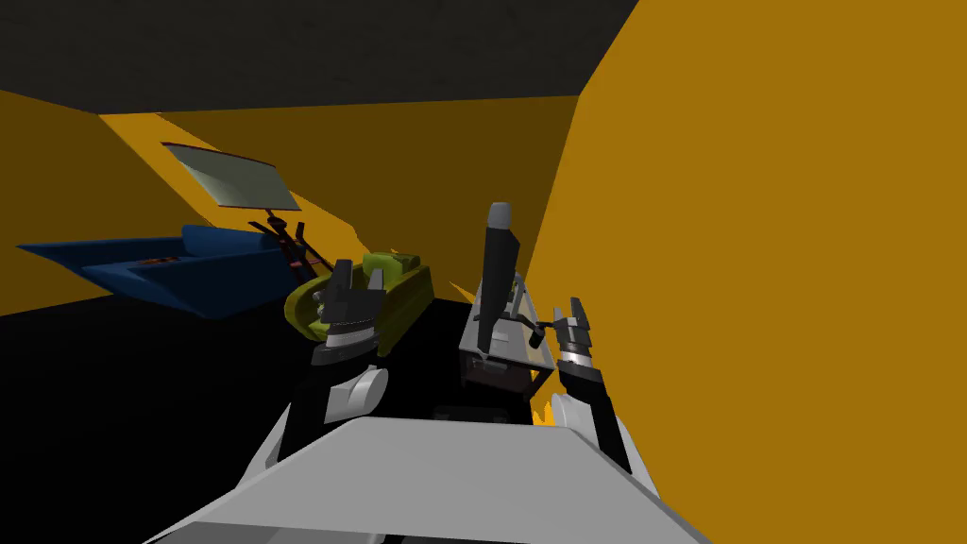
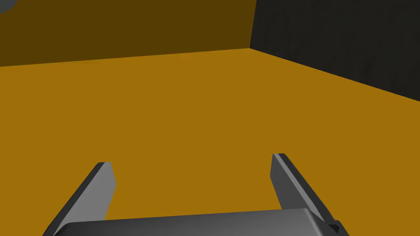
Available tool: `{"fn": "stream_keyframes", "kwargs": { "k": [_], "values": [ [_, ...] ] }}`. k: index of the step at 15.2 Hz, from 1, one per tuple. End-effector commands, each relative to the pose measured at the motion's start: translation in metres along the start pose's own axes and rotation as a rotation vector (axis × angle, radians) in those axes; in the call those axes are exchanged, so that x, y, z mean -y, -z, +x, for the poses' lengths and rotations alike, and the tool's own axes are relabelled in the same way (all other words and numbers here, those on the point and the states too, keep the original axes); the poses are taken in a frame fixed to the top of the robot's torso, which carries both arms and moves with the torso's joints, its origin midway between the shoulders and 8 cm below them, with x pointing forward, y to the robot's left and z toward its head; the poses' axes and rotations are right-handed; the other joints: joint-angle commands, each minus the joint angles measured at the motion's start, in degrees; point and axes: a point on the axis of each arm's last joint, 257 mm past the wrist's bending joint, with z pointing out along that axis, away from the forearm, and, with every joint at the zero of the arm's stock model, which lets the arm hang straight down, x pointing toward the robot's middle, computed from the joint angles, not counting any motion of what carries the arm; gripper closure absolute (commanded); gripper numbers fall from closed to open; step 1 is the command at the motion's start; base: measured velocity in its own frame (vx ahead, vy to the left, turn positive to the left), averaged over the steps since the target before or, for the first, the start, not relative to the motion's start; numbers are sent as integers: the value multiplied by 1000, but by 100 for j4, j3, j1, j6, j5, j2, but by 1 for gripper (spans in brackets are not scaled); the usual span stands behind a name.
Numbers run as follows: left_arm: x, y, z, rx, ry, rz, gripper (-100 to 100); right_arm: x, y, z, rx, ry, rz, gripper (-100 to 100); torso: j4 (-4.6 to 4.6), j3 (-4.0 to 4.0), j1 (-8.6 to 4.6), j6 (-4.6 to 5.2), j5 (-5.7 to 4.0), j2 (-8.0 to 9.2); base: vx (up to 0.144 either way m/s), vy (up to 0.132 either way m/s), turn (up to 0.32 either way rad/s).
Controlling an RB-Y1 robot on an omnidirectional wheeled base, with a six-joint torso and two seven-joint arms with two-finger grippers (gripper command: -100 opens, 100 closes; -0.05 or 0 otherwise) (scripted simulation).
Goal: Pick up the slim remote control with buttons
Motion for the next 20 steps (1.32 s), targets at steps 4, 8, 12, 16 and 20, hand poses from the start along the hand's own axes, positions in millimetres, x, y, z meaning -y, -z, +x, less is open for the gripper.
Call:
{"fn": "stream_keyframes", "kwargs": {
  "k": [4,8,12,16,20],
  "values": [
    [0,0,0,0,0,0,0,20,9,6,-92,86,44,-100,-1,-2,0,-2,0,-3,7,6,131],
    [0,0,0,0,0,0,0,54,27,6,-181,191,123,-100,-2,-4,2,-3,1,-6,17,13,243],
    [0,0,0,0,0,0,0,83,46,3,-247,273,192,-100,-3,-6,3,-9,0,-11,24,12,324],
    [0,0,0,0,0,0,0,116,71,-5,-315,359,274,-100,-3,-7,2,-4,1,-12,28,9,269],
    [0,0,0,0,0,0,0,150,103,-17,-388,449,366,-100,-3,-8,4,-7,1,-14,29,12,339]
  ]
}}
